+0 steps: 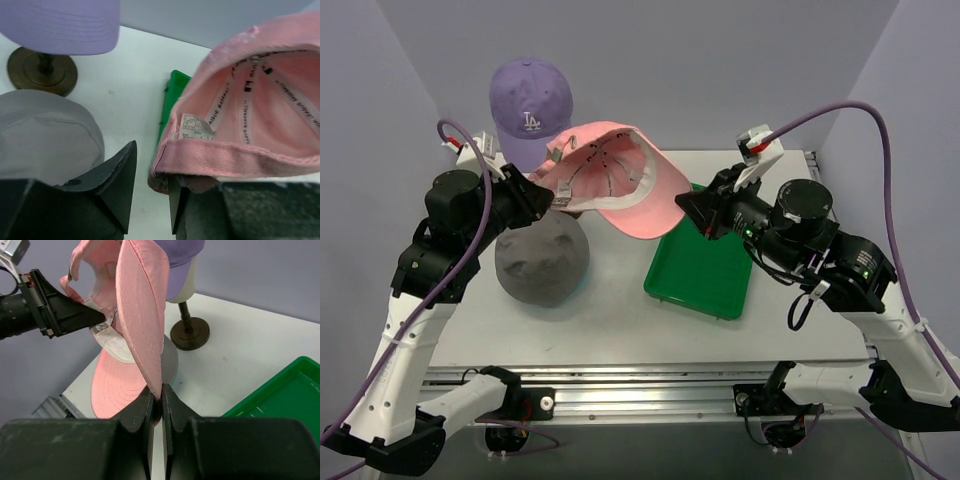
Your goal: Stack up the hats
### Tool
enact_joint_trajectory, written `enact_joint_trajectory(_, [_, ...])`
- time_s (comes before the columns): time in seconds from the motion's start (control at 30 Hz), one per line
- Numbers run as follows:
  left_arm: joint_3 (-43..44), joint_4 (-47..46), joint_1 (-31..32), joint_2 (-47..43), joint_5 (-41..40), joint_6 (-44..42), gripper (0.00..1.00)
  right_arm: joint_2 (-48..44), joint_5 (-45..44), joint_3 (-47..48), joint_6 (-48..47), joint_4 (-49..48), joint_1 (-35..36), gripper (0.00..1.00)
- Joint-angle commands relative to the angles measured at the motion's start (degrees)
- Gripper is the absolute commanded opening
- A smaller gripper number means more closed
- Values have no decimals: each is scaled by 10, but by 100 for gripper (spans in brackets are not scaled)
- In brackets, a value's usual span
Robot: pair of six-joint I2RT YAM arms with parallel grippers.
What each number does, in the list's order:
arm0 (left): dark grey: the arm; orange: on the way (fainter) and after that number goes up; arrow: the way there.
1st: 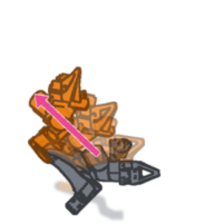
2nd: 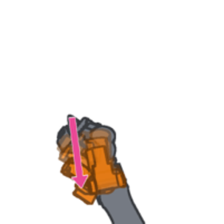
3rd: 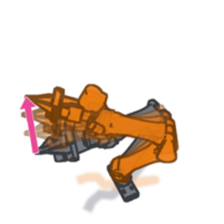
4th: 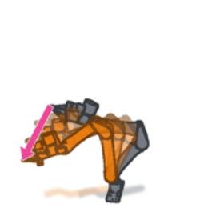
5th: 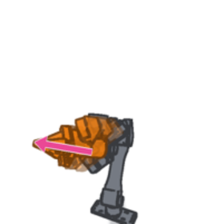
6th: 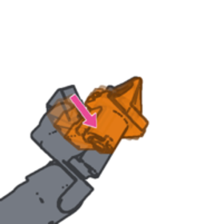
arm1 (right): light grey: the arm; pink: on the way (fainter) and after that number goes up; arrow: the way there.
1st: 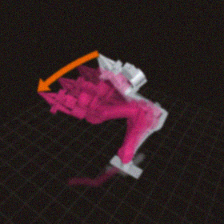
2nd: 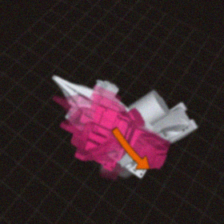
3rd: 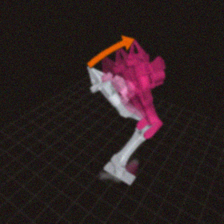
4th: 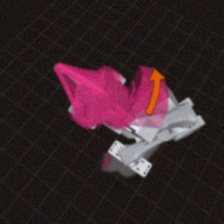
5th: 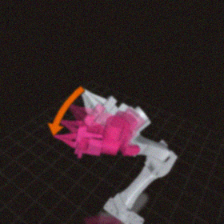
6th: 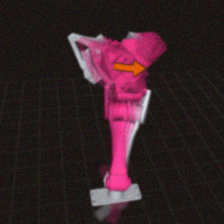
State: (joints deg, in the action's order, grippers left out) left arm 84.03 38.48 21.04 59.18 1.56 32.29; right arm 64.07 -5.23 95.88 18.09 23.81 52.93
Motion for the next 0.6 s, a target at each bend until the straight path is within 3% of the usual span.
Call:
enact_joint_trajectory(0.0, [35, 47, 2, 1, -113, -20, 38, 8, -81, 26, -51, -27, -1, 0])
enact_joint_trajectory(0.03, [37, 52, 1, 1, -140, -24, 39, 13, -87, 26, -68, -25, 0, 0])
enact_joint_trajectory(0.07, [39, 56, 1, 1, -144, -28, 46, 16, -91, 24, -73, -25, -1, 0])
enact_joint_trajectory(0.23, [39, 13, 1, -6, -88, -46, 61, 57, -122, 44, -104, -64, 0, 0])
enact_joint_trajectory(0.4, [106, 29, 1, 21, -68, -70, 71, 141, -252, 134, -210, -102, -2, 0])
enact_joint_trajectory(0.57, [199, 46, -6, 88, -102, -88, 75, 223, -349, 213, -307, -204, -2, 0])
